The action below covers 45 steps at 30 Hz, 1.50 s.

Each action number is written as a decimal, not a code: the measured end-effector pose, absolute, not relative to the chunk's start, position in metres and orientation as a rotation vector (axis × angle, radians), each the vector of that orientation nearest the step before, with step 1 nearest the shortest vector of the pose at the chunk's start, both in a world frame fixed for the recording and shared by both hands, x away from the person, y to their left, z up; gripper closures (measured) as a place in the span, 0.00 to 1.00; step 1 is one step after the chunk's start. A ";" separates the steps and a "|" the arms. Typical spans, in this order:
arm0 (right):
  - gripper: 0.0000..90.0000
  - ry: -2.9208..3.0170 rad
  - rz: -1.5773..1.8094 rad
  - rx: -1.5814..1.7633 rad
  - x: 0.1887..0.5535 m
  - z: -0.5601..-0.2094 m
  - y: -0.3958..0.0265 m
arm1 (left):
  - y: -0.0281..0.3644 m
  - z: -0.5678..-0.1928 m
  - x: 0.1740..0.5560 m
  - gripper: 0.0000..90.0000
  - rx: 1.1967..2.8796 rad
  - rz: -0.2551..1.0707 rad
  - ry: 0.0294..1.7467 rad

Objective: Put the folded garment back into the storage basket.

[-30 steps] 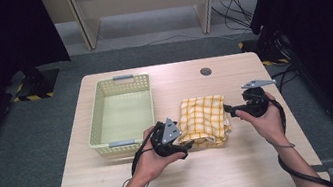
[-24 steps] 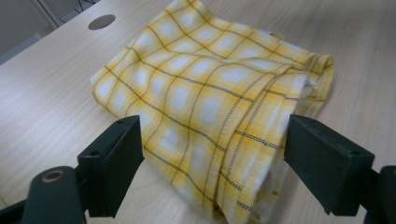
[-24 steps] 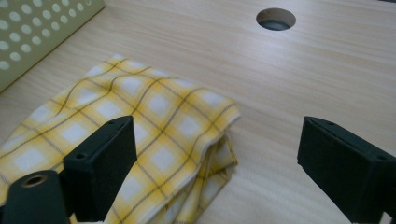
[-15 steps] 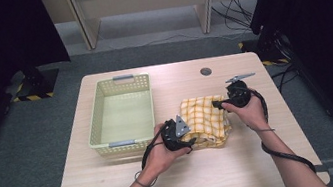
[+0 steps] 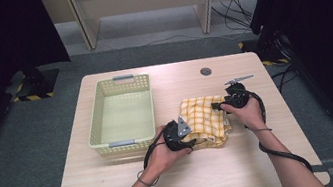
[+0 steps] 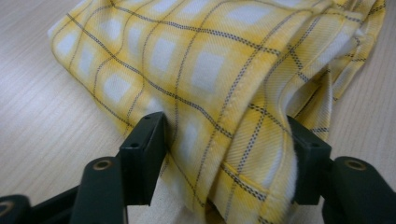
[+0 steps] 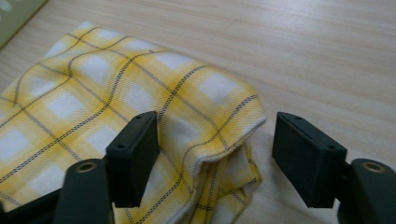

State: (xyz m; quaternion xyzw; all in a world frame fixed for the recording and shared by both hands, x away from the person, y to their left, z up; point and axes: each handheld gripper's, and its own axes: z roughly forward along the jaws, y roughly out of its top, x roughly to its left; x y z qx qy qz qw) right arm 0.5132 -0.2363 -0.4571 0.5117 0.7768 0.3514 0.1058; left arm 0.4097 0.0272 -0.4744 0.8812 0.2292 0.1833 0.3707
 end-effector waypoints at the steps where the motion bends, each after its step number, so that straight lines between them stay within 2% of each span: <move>1: 0.48 2.297 1.062 1.528 0.511 -0.461 -0.236 | 0.027 -0.474 0.410 0.49 2.260 0.470 0.588; 4: 0.48 2.279 1.083 1.525 0.508 -0.465 -0.235 | 0.028 -0.474 0.411 0.52 2.257 0.456 0.601; 5: 0.55 2.279 1.083 1.525 0.508 -0.465 -0.235 | 0.028 -0.475 0.411 0.52 2.249 0.456 0.612; 6: 0.55 2.279 1.083 1.525 0.508 -0.465 -0.235 | 0.028 -0.475 0.411 0.57 2.249 0.456 0.612; 7: 0.68 2.271 1.100 1.555 0.506 -0.465 -0.236 | 0.027 -0.475 0.410 0.57 2.245 0.465 0.617; 8: 0.68 2.271 1.100 1.555 0.506 -0.465 -0.236 | 0.027 -0.475 0.410 0.62 2.245 0.465 0.617; 9: 0.68 2.254 1.139 1.577 0.503 -0.467 -0.237 | 0.027 -0.475 0.410 0.62 2.245 0.465 0.617; 10: 0.77 2.254 1.139 1.577 0.503 -0.467 -0.237 | 0.025 -0.475 0.409 0.62 2.245 0.485 0.619; 11: 0.77 2.254 1.139 1.577 0.503 -0.467 -0.237 | 0.025 -0.475 0.409 0.67 2.245 0.485 0.619; 12: 0.82 2.237 1.178 1.621 0.502 -0.468 -0.240 | 0.024 -0.473 0.407 0.67 2.249 0.513 0.619; 13: 0.82 2.237 1.178 1.621 0.502 -0.468 -0.240 | 0.024 -0.473 0.407 0.75 2.249 0.513 0.619; 15: 0.85 2.233 1.166 1.623 0.501 -0.466 -0.239 | 0.024 -0.470 0.408 0.75 2.250 0.525 0.617; 16: 0.85 2.233 1.166 1.623 0.501 -0.466 -0.239 | 0.024 -0.470 0.408 0.82 2.250 0.525 0.617; 19: 0.87 2.196 1.164 1.614 0.497 -0.450 -0.239 | 0.022 -0.467 0.407 0.85 2.249 0.555 0.600; 45: 0.87 2.139 1.232 1.440 0.487 -0.380 -0.222 | 0.039 -0.416 0.396 0.85 2.174 0.681 0.565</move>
